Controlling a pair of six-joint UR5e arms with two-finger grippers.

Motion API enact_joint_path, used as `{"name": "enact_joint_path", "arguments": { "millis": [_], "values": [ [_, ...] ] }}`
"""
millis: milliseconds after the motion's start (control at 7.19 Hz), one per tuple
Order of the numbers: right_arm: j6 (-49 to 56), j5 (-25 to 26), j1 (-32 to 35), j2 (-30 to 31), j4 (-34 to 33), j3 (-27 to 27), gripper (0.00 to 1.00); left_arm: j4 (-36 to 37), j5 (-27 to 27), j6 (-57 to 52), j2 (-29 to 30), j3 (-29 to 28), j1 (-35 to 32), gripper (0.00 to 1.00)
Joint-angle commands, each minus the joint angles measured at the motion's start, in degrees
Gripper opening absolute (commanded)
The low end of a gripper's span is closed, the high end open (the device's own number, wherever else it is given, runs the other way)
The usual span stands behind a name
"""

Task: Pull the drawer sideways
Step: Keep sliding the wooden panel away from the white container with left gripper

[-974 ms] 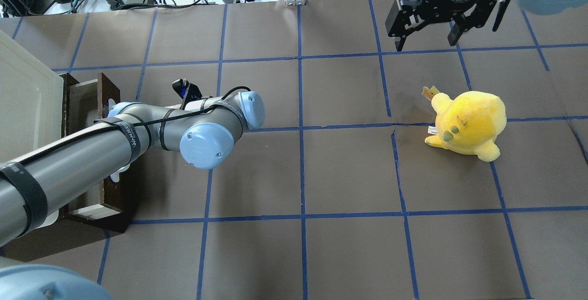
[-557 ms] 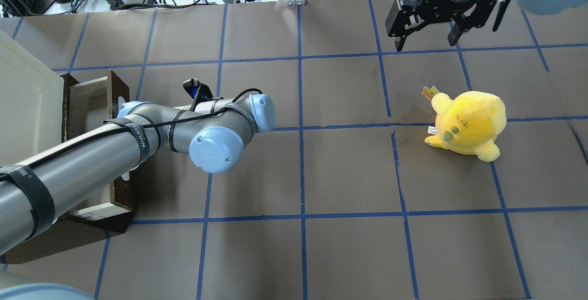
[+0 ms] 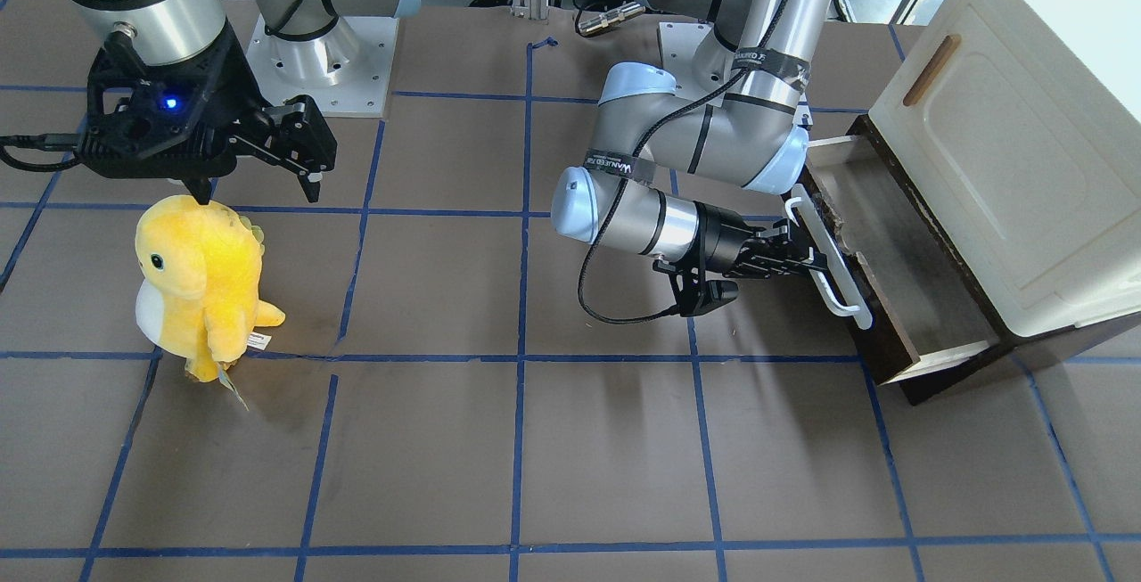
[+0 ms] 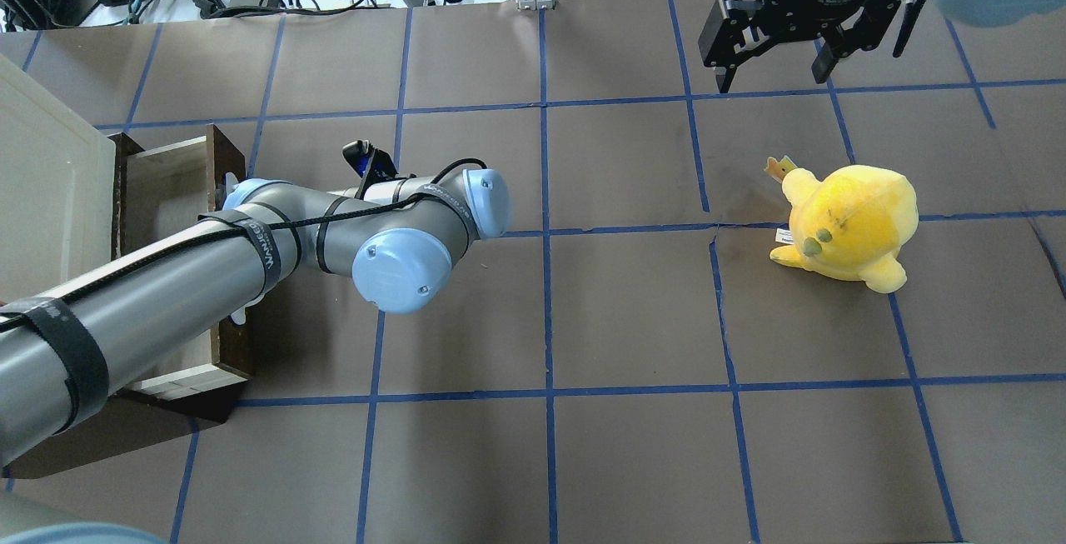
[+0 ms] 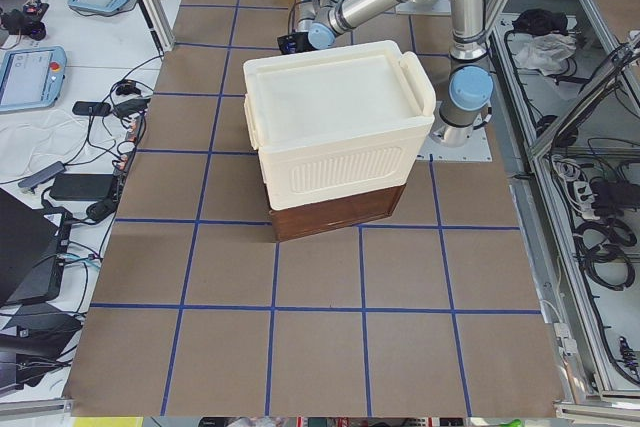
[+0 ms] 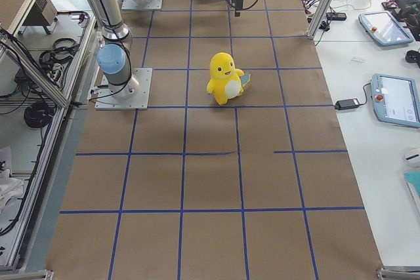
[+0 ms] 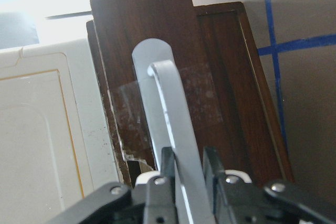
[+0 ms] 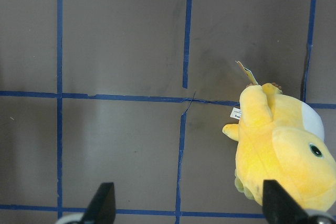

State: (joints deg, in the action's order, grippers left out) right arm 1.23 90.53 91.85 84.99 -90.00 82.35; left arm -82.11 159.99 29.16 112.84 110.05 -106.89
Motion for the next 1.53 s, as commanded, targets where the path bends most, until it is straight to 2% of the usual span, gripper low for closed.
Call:
{"name": "enact_joint_path", "arguments": {
  "millis": [0,557,696,835,974,1392],
  "values": [
    [0.0,0.0,0.0,0.0,0.0,0.0,1.0,-0.2,-1.2,-0.2,0.1,-1.1,-0.2,0.14],
    [0.0,0.0,0.0,0.0,0.0,0.0,1.0,-0.2,-1.4,-0.2,0.4,-1.4,-1.6,0.16],
    [0.0,0.0,0.0,0.0,0.0,0.0,1.0,-0.3,-1.4,-0.2,0.3,-1.4,-1.7,0.26],
    [0.0,0.0,0.0,0.0,0.0,0.0,1.0,-0.4,-1.2,-0.3,0.4,-1.4,-1.7,0.42],
    [0.0,0.0,0.0,0.0,0.0,0.0,1.0,-0.3,-1.2,-0.6,0.4,-1.3,-1.7,0.54],
    [0.0,0.0,0.0,0.0,0.0,0.0,1.0,-0.1,-0.8,-0.9,0.0,-1.7,-1.6,0.57]
  ]
}}
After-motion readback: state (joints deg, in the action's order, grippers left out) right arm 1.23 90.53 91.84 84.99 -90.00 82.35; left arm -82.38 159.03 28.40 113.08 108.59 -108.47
